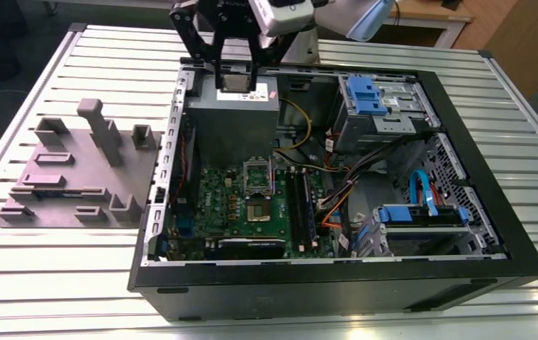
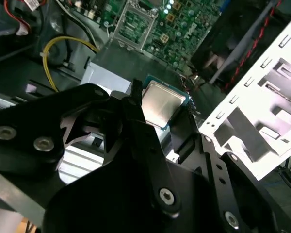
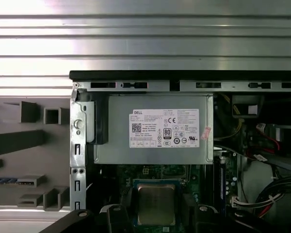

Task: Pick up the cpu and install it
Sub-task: 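Pick up the cpu and move it towards the insertion slot, then place the cpu into insertion slot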

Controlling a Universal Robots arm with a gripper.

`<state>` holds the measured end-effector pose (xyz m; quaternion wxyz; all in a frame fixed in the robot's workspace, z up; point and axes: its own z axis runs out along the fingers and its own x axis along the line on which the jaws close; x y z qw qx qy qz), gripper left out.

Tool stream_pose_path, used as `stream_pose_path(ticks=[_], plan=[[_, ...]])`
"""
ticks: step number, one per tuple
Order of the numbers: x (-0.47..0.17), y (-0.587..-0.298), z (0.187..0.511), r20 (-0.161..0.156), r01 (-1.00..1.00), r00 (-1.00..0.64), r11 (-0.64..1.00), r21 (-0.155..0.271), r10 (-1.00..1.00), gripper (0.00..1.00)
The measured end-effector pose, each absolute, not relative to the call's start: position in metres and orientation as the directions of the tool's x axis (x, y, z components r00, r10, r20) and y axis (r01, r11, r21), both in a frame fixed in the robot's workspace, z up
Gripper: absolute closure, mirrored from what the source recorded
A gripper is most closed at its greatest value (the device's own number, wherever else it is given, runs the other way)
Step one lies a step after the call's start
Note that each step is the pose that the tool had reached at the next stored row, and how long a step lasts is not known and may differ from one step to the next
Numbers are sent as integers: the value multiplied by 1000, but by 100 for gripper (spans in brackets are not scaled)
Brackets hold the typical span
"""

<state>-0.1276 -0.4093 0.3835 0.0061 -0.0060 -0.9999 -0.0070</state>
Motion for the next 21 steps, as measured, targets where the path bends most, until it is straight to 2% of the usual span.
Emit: stream_pose_path(ticks=[7,21], plan=[[-119,-419,380,14,13,-1000,1000,14,13,53],[-95,-419,378,24,13,-1000,1000,13,13,53]])
